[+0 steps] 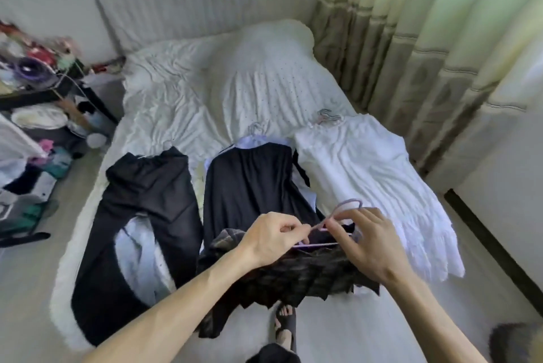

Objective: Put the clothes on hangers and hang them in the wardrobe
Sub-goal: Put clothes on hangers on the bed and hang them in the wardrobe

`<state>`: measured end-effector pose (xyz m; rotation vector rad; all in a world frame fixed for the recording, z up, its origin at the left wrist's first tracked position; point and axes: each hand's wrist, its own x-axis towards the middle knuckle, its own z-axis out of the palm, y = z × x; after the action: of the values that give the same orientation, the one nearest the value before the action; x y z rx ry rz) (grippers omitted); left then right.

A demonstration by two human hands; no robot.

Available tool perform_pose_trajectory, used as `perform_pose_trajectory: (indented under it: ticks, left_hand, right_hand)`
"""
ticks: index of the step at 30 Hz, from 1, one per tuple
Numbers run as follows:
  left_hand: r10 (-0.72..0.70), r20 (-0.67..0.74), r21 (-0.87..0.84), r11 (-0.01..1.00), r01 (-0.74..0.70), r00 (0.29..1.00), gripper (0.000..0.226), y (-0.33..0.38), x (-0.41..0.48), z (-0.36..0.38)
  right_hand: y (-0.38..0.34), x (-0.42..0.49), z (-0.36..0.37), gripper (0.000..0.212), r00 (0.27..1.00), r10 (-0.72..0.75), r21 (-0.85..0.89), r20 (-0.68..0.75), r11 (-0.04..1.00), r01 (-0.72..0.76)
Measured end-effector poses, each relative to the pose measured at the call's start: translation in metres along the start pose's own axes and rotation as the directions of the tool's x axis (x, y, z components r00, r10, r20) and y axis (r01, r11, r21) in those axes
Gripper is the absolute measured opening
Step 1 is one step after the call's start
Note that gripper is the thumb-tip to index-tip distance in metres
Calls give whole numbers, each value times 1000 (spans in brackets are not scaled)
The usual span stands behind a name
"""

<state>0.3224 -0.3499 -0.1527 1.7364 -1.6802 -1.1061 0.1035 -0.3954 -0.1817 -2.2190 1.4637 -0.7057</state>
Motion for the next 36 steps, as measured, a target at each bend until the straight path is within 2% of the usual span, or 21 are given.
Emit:
perform_pose_trajectory:
  ticks: [3,6,9,11,14,17,19,21,24,27,29,36]
  left_hand:
    - [-60,-7,-3,998,60,998,34,-17,-22,-36]
    - [-117,-82,-59,992,112,990,33,-37,-44,-77]
    - [-135,-191,-125,986,112,972,35,-61,-61,-117]
    - [-165,-247,-174,977,124,955,40,-75,-67,-142]
    - [-231,-240,-261,951,166,943,42,-90,-69,-176]
    - [-315,-224,-372,902,218,922,39,-104,-55,-208]
    - [-390,-231,-422,866,269,892,36,-117,-37,-228]
    - [-429,-235,-412,857,310,872,38,-128,-18,-244]
    - [-387,-284,-363,890,275,877,35,-140,8,-261]
    - [-343,-326,-282,925,256,881,32,-149,31,-274]
    - [-335,-333,-237,934,266,881,31,-157,48,-283]
    - [-298,-196,-193,946,262,934,21,-174,131,-303]
  right_hand:
    - [-1,7,20,59,992,12,-50,129,999,-5]
    - [-11,20,41,64,961,-13,-63,277,998,31]
    - [-36,36,65,54,921,-24,-20,389,999,35]
    - [-54,48,78,50,933,-15,14,360,1000,10]
    - [-77,69,84,53,951,-6,66,309,998,-15]
    - [-96,92,87,26,938,-60,91,341,995,31]
    - [-105,109,94,21,942,-84,106,324,993,52]
    - [-112,127,104,26,958,-63,139,281,990,24]
    - [-122,155,118,42,974,8,181,228,982,-50]
    - [-127,182,124,53,955,87,157,285,978,-136]
    - [-128,199,125,54,944,130,153,303,971,-182]
    - [-109,264,131,45,954,213,163,209,955,-249]
